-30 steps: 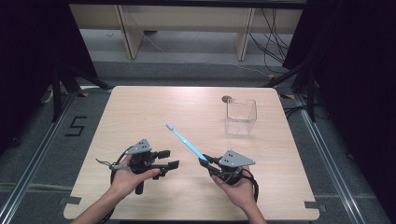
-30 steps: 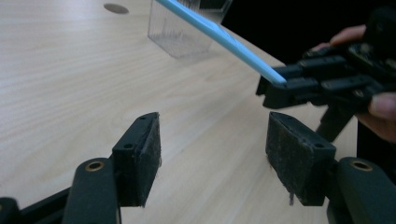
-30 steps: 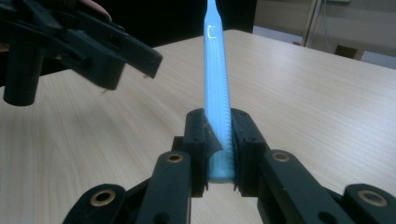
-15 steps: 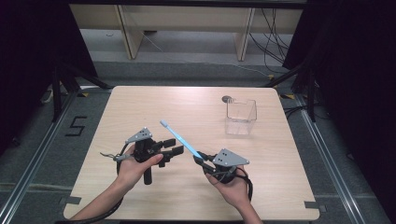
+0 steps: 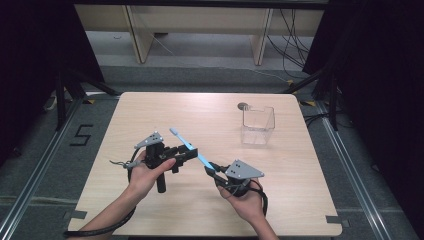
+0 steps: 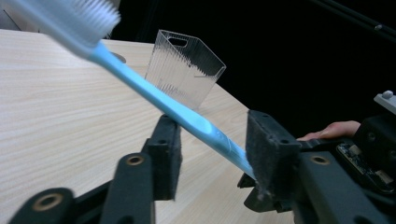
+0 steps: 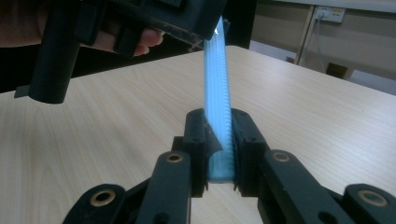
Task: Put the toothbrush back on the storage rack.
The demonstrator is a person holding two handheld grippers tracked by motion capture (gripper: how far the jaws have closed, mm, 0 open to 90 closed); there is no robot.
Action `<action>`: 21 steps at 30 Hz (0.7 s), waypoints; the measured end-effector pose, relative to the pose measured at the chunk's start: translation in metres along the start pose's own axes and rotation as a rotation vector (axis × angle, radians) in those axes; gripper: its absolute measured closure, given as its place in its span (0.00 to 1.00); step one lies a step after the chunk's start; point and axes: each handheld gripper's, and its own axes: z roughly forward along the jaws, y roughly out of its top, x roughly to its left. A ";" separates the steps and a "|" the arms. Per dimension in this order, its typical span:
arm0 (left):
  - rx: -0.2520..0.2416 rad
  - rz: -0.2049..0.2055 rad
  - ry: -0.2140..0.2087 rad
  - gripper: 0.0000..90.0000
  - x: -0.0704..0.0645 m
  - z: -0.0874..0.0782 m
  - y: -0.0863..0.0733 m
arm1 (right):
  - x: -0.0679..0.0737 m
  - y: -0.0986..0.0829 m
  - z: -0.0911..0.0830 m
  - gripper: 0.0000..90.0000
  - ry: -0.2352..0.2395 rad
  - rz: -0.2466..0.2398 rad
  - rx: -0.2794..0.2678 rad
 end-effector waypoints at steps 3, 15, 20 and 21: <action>-0.020 0.003 -0.008 0.72 -0.002 -0.001 0.001 | 0.000 -0.001 0.001 0.88 0.007 0.003 -0.005; -0.039 0.059 -0.105 0.88 -0.019 0.002 0.006 | 0.007 -0.004 0.012 0.85 0.006 -0.039 0.037; -0.024 0.141 -0.086 0.91 -0.025 0.002 0.007 | 0.010 -0.005 0.018 0.70 0.026 -0.021 0.062; -0.021 0.156 -0.077 0.91 -0.026 0.002 0.008 | 0.010 -0.005 0.018 0.70 0.026 -0.021 0.062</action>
